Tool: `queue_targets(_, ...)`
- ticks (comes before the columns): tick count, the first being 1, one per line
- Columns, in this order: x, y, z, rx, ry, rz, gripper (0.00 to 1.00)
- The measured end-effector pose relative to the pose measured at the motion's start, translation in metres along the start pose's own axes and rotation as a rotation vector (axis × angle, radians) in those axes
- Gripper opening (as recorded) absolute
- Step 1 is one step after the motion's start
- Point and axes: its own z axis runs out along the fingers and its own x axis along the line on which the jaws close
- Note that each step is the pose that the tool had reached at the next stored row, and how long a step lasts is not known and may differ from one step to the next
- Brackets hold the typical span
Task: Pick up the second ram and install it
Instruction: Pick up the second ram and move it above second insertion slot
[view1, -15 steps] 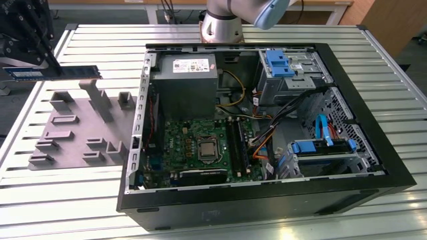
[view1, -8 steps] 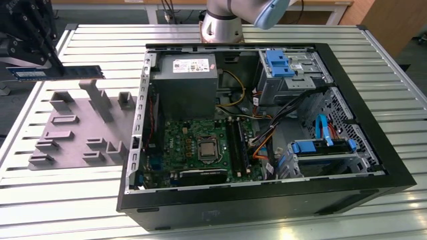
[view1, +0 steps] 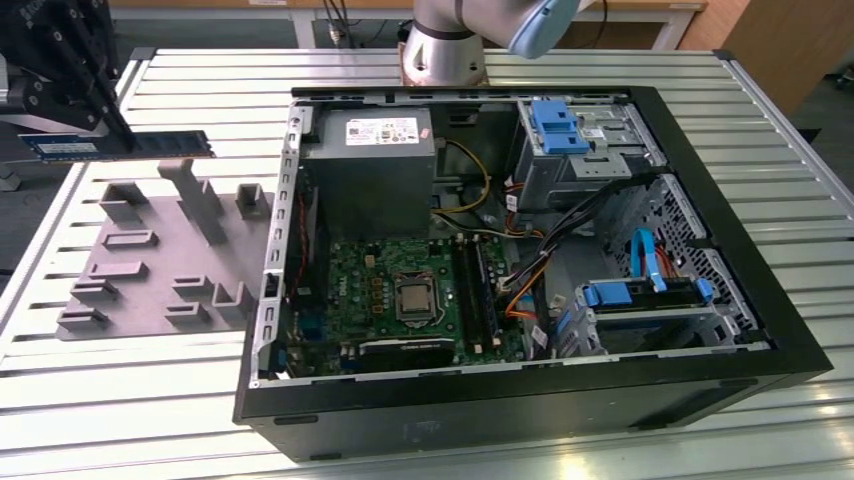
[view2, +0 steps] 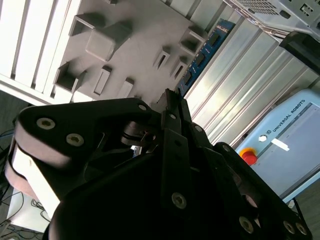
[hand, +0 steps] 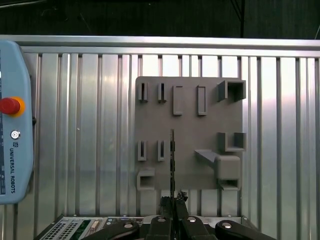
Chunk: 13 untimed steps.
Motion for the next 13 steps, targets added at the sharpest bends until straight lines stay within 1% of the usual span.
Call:
queue_targets(9, 0.0000, -0.0010, 0.0000, 0.0000, 0.0000, 0.000, 0.14)
queue_targets(13, 0.0000, -0.0054, -0.0001, 0.0000, 0.0000, 0.000, 0.14)
